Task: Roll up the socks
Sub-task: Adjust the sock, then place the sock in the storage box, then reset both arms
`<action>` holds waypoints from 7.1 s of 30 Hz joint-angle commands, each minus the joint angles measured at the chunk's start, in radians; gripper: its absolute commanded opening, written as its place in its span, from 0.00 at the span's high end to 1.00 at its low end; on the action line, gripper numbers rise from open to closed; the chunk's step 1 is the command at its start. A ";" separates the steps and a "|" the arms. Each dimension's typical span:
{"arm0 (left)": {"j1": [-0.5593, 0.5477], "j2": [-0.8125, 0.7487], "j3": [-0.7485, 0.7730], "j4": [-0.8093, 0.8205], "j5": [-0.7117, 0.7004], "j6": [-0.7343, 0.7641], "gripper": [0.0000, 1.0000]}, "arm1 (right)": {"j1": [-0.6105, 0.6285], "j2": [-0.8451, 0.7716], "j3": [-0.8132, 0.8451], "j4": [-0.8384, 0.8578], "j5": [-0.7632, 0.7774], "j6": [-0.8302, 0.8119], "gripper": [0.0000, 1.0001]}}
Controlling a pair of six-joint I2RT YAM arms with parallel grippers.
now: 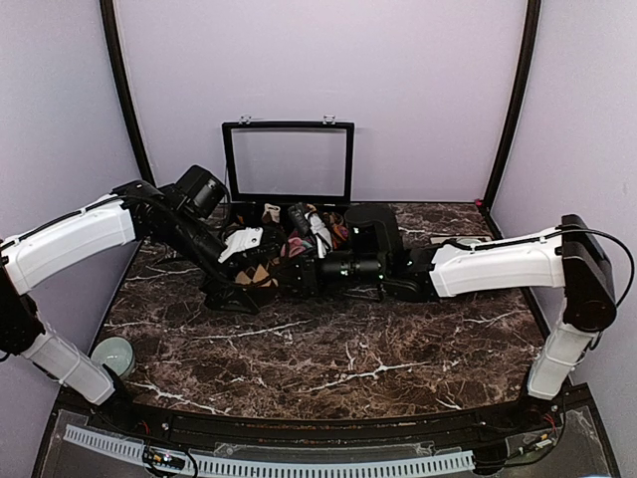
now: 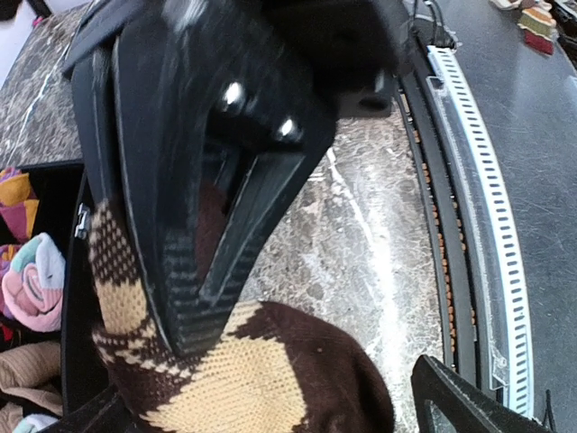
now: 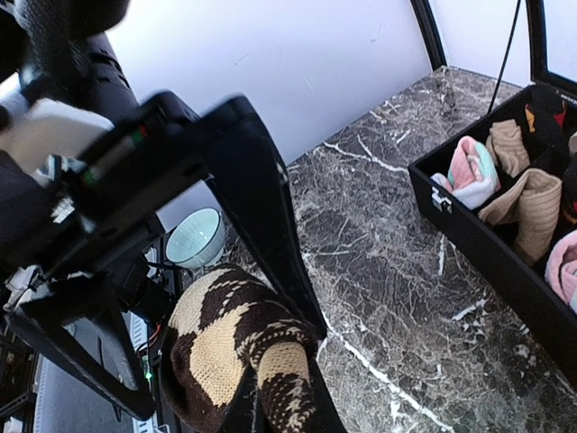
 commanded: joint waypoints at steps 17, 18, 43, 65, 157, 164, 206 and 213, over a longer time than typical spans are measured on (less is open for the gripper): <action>0.001 -0.073 -0.065 0.235 -0.295 -0.062 0.06 | 0.004 0.021 -0.046 0.264 -0.137 0.253 1.00; 0.001 -0.073 -0.064 0.238 -0.304 -0.060 0.07 | 0.004 0.029 -0.044 0.289 -0.150 0.276 1.00; 0.019 -0.038 0.064 0.115 -0.183 -0.090 0.97 | -0.008 0.095 0.048 0.266 -0.224 0.362 1.00; 0.020 -0.079 0.034 0.150 -0.219 -0.096 1.00 | -0.012 0.140 0.083 0.444 -0.321 0.439 0.57; 0.356 -0.182 -0.271 0.327 -0.358 -0.201 0.01 | -0.221 0.535 0.768 -1.029 0.506 -0.876 1.00; 0.355 -0.213 -0.278 0.375 -0.379 -0.224 0.01 | -0.260 0.538 0.741 -1.003 0.535 -0.893 1.00; 0.704 0.030 -0.472 0.970 -0.264 -0.553 0.01 | -0.740 -0.612 -0.470 -0.110 0.527 -0.120 0.00; 0.730 0.067 -0.695 1.352 -0.189 -0.620 0.01 | -0.785 -0.834 -0.922 0.183 1.055 -0.066 0.00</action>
